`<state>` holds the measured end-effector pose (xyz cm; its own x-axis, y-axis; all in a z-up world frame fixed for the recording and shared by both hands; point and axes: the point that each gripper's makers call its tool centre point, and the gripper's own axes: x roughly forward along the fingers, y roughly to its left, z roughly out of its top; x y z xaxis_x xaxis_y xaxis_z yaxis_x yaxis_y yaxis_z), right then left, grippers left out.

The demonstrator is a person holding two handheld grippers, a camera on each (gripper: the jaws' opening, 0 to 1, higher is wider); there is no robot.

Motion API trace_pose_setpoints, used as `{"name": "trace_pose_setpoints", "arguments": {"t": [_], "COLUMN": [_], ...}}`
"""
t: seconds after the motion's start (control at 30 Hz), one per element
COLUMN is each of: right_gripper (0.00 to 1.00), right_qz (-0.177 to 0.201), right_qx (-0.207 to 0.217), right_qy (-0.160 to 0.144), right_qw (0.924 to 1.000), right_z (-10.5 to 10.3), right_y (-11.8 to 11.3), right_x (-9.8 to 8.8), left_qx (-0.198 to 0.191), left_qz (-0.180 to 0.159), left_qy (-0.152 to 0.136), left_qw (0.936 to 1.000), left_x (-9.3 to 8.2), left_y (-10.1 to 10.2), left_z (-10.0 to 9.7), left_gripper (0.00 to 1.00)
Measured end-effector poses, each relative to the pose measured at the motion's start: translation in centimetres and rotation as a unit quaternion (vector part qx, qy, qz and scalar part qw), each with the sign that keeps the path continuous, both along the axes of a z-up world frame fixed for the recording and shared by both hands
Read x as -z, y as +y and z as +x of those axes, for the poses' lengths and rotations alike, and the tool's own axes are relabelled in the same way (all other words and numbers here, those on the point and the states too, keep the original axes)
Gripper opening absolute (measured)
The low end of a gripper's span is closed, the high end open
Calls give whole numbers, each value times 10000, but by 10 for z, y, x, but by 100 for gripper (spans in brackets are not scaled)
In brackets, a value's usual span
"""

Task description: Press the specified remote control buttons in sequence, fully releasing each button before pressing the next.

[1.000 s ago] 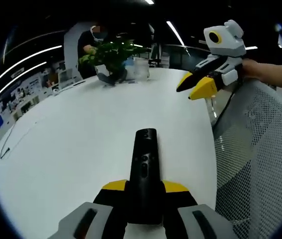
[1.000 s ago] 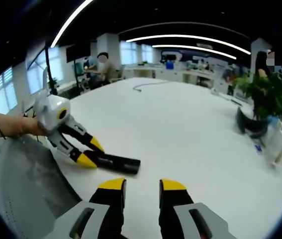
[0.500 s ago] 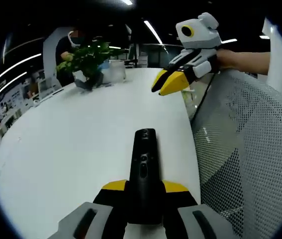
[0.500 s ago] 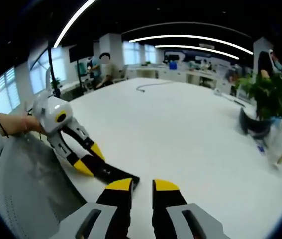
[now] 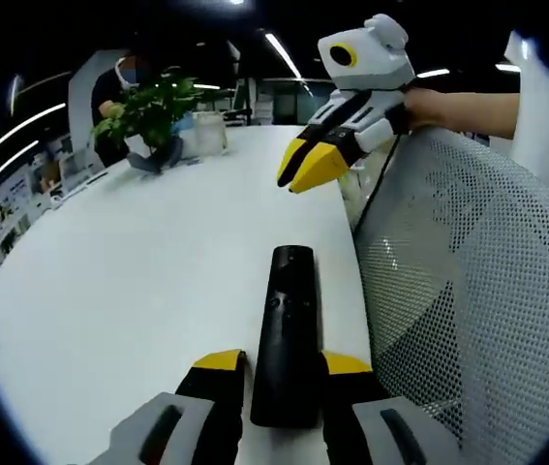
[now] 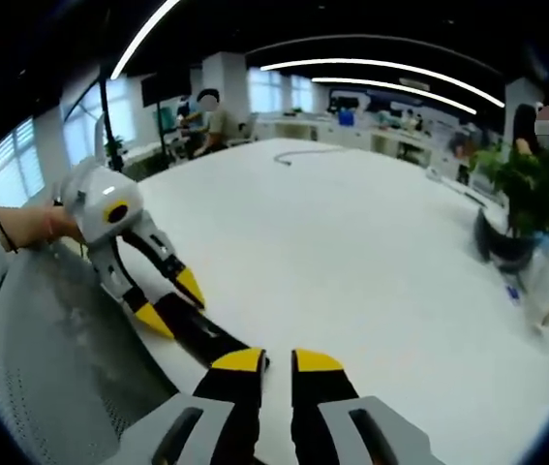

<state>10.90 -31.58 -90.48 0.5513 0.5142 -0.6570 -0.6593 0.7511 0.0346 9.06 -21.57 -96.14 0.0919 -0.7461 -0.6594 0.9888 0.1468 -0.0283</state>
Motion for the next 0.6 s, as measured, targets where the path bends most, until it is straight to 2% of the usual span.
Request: {"name": "trace_pose_setpoints", "arguments": {"t": [0.07, 0.17, 0.4, 0.6], "right_gripper": [6, 5, 0, 0], "right_qz": [-24, -17, -176, -424], "right_qx": [-29, -140, -895, -1160], "right_qy": [20, 111, 651, 809], "right_qw": [10000, 9998, 9937, 9890], "right_z": [-1, -4, -28, -36], "right_y": [0, 4, 20, 24], "right_x": [1, 3, 21, 30], "left_qx": [232, 421, 557, 703], "left_qz": [33, -77, -161, -156], "left_qy": [-137, -151, -68, -109], "left_qw": [9996, 9990, 9983, 9973], "left_x": [2, 1, 0, 0], "left_y": [3, 3, 4, 4], "left_z": [-4, -11, -16, -19], "left_gripper": [25, 25, 25, 25]}}
